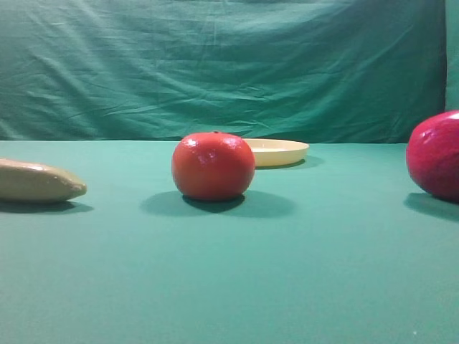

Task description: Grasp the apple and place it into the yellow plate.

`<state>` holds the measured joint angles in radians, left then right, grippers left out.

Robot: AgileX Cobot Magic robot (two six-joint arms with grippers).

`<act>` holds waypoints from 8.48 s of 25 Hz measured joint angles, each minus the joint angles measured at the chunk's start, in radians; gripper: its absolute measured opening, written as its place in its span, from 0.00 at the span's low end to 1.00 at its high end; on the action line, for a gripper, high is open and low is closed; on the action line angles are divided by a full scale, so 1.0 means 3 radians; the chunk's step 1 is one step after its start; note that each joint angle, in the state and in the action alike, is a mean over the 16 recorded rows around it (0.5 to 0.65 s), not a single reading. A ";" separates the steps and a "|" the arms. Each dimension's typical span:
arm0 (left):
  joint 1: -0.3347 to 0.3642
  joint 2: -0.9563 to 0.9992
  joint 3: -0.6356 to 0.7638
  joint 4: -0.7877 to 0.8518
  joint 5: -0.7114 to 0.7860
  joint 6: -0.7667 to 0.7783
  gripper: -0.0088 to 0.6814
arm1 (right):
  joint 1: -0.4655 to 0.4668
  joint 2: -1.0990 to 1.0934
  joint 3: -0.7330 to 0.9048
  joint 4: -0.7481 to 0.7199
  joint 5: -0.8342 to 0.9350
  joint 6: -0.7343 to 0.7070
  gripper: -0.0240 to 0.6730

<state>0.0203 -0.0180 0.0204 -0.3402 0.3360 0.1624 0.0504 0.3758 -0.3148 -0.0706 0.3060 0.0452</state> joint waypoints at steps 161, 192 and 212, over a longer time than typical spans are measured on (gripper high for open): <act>0.0000 0.0000 0.0000 0.0000 0.0000 0.0000 0.24 | 0.1137 0.2365 -0.2809 0.0820 0.1668 -0.0445 0.03; 0.0000 0.0000 0.0000 0.0000 0.0000 0.0000 0.24 | 0.0378 -0.0220 -0.0371 0.0510 0.0656 -0.0295 0.03; 0.0000 0.0000 0.0000 0.0000 0.0000 0.0000 0.24 | 0.0009 -0.1267 0.1067 0.0458 0.0179 -0.0414 0.03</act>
<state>0.0203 -0.0180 0.0204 -0.3402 0.3360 0.1624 0.0532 -0.0044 0.0053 0.0666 0.3596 -0.0791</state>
